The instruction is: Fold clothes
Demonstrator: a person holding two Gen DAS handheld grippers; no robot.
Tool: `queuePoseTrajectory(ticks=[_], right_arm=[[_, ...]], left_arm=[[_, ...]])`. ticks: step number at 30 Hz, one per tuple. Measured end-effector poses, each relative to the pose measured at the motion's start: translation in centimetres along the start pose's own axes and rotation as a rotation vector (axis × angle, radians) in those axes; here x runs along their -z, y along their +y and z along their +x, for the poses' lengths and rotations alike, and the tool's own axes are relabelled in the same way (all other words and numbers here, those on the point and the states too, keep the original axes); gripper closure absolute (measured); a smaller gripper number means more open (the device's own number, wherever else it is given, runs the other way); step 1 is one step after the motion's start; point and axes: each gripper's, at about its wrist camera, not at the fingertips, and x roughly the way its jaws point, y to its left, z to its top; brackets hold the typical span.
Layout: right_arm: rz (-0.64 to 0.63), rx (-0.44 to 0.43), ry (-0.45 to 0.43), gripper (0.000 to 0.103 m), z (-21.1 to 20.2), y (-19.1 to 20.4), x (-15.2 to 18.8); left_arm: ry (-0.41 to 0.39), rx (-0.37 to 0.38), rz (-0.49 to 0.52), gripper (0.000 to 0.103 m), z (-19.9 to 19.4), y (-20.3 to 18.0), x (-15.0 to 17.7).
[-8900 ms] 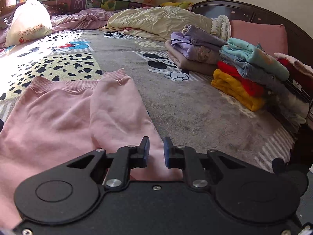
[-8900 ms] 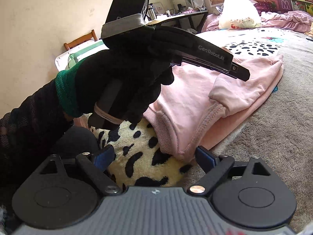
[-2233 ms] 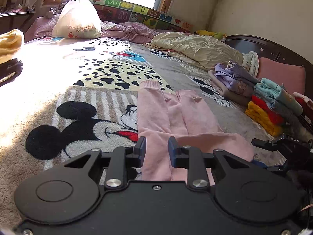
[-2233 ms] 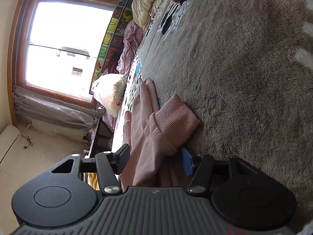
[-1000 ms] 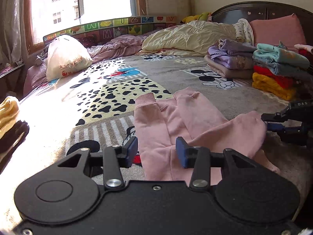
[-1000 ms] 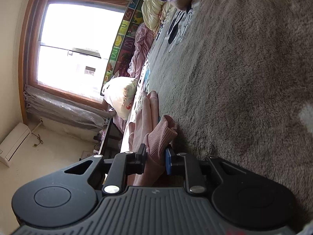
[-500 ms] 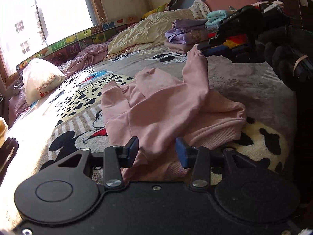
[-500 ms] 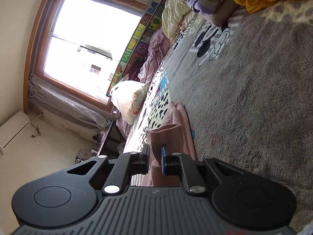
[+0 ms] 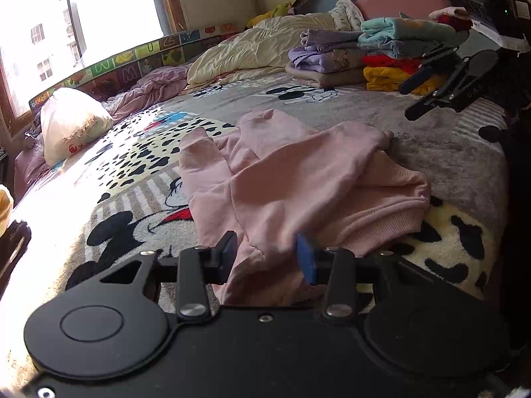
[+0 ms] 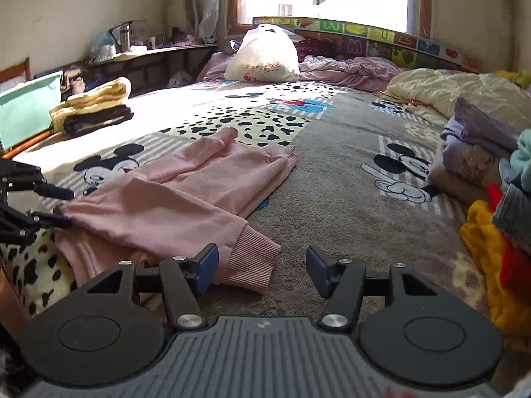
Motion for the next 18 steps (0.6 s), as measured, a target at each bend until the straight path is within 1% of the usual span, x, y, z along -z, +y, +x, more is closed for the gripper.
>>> queuePoseTrajectory(ticks=[2,4,5,8,12,13,14,16,18], right_arm=[[-0.197,0.017,0.044,0.043,0.3,2.4,0.5],[-0.352,0.029,0.07,0.043,1.1,4.0,1.2],[-0.41,0.038,0.082,0.044,1.8,4.5,1.5],[-0.485,0.057,0.088,0.048,3.0,5.2,2.0],[-0.522,0.054,0.055,0.051,4.0,5.6,2.6],[-0.509,0.045,0.046,0.054,4.1,5.5,2.5],[-0.493,0.035,0.039,0.068,4.1,5.4,2.5],[-0.453,0.036,0.032,0.089,4.0,5.1,2.1],[-0.424,0.04,0.006,0.093,3.3,5.2,1.8]], left_arm=[[0.001,0.0,-0.005,0.064,0.0,0.0,0.1],[0.004,0.003,-0.005,0.064,0.1,0.0,0.1],[0.005,0.005,-0.006,0.064,0.1,-0.1,0.1],[0.01,0.006,-0.01,0.064,0.2,-0.1,0.2],[0.014,0.008,-0.018,0.064,0.4,0.0,0.3],[0.014,0.008,-0.021,0.064,0.5,0.0,0.3],[0.014,0.01,-0.024,0.064,0.5,0.1,0.3],[0.009,0.015,-0.036,0.064,0.4,0.2,0.2],[0.0,0.027,-0.057,0.064,0.1,0.5,0.1]])
